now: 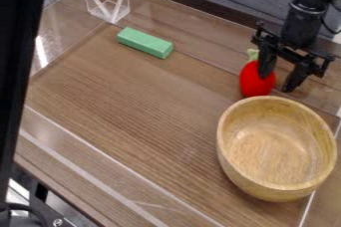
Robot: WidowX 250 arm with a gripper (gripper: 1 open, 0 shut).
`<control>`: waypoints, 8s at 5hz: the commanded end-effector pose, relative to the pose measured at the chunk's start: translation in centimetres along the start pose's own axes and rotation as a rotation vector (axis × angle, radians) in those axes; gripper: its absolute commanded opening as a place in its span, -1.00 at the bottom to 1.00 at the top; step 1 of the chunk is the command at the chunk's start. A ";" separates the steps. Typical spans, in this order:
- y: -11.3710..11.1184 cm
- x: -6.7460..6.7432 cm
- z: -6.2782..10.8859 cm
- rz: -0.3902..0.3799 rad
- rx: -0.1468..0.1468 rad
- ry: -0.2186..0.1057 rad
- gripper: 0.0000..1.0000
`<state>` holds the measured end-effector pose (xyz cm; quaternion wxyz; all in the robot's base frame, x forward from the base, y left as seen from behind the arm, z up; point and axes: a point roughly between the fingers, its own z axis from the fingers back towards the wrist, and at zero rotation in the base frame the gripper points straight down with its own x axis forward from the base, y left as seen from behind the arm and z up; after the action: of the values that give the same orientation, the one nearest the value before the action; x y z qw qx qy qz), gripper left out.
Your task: Move the red object to the left side of the table
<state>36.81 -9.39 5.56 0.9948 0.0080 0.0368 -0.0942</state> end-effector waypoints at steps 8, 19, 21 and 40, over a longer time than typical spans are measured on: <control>4.5 -3.4 7.0 0.151 0.050 -0.198 1.00; 3.8 -3.6 7.0 0.070 0.012 -0.300 1.00; 1.8 -2.8 3.6 -0.025 0.000 -0.251 1.00; 2.3 -0.1 3.0 -0.107 0.027 -0.241 -1.00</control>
<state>36.69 -7.27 5.86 0.9880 0.0091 -0.0467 -0.1471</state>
